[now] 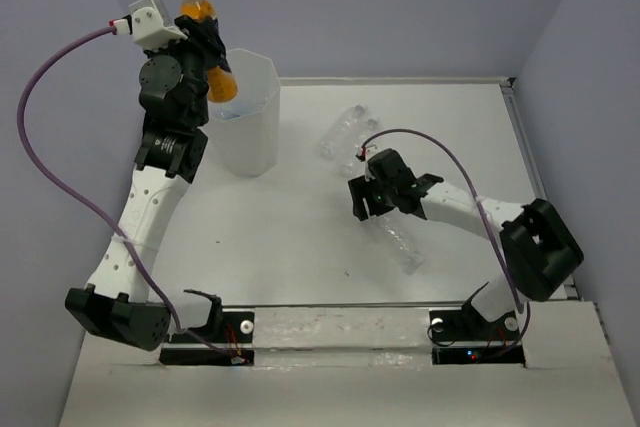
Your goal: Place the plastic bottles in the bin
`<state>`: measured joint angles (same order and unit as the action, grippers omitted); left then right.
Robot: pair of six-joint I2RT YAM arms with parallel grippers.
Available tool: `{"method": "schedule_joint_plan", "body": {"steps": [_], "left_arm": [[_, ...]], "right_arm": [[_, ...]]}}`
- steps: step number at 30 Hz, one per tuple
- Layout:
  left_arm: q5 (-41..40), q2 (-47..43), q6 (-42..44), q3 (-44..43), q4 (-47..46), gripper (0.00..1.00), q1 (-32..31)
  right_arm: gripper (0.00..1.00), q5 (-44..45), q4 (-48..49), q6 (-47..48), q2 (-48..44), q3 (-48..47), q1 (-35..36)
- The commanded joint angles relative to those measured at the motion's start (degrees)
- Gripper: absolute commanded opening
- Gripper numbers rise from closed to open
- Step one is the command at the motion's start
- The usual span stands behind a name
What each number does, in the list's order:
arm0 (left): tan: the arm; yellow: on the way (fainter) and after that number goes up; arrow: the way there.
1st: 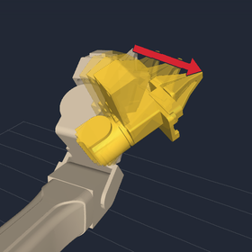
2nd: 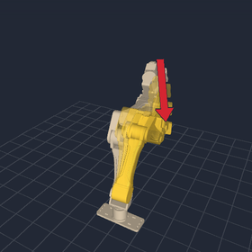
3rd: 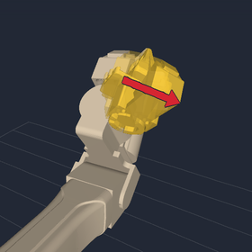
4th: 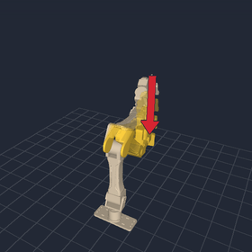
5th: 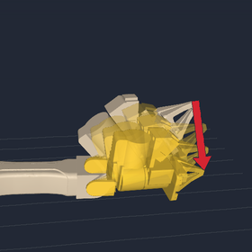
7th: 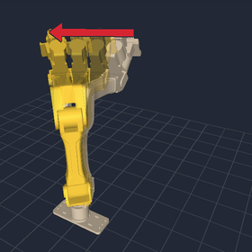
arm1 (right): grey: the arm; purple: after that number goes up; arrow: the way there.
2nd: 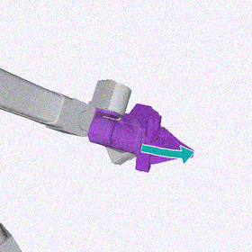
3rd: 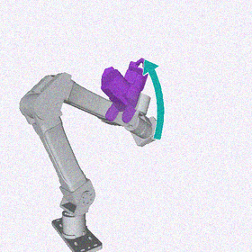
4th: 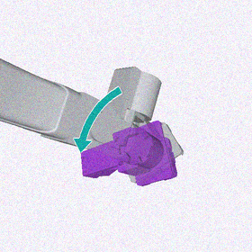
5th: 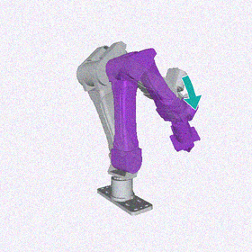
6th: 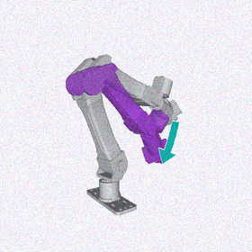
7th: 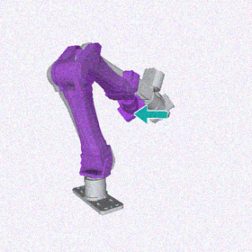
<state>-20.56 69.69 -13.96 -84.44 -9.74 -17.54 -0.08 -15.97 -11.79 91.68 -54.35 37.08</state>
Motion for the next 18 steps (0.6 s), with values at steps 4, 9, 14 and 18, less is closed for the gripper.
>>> {"method": "schedule_joint_plan", "body": {"steps": [4,9,14,18], "left_arm": [[-0.8,10.53,-0.46,-0.72,-16.43,0.3,5.58],[-1.15,14.77,0.33,-0.29,-17.77,0.42,6.73],[-0.62,11.53,0.25,4.98,-20.05,0.99,6.82],[-1.15,7.14,-0.19,7.1,-19.18,0.99,6.82]], "right_arm": [[0.56,-7.13,5.42,-1.3,-18.17,2.14,4.75],[0.54,-7.74,5.59,-1.04,-24.52,0.47,5.28],[0.52,-5.74,7.97,-0.08,-24.97,-5.83,5.28],[0.51,-3.44,10.06,1.85,-23.65,-12.69,5.28]]}}
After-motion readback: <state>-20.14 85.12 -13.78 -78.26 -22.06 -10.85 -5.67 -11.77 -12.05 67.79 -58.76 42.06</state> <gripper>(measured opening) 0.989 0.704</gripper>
